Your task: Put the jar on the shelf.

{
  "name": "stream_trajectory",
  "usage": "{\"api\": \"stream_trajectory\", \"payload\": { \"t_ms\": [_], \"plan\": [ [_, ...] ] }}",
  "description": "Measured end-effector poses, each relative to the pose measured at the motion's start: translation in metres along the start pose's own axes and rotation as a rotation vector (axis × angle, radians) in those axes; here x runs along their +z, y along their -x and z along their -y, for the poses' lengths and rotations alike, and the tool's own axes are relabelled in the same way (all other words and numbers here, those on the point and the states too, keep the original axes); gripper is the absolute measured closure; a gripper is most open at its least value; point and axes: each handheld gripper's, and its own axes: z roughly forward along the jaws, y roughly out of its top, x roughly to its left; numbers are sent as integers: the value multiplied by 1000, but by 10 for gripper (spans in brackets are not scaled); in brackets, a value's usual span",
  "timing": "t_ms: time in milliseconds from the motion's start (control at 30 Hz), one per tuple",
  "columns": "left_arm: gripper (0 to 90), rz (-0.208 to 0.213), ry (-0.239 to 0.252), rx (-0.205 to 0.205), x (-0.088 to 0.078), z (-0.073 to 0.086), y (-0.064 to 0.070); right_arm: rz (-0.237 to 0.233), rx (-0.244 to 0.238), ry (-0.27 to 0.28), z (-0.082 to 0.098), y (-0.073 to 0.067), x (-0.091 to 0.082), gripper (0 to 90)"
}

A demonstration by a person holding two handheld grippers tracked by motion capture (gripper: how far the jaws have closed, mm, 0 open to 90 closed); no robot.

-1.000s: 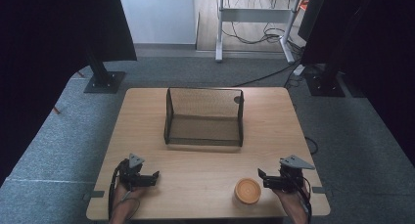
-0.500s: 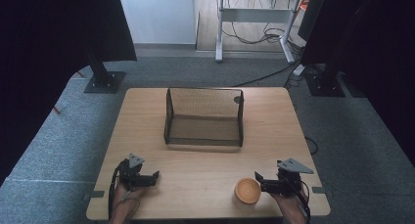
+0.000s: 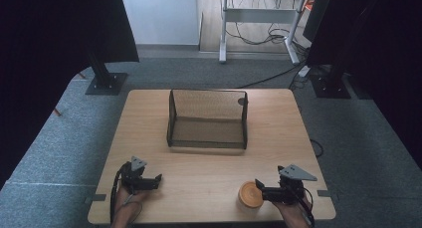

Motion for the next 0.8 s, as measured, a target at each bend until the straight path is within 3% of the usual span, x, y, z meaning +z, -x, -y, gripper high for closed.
{"api": "stream_trajectory", "payload": {
  "t_ms": [800],
  "plan": [
    [14,0,0,-1,0,0,0,-77,-6,1,10,-24,-4,23]
  ]
}}
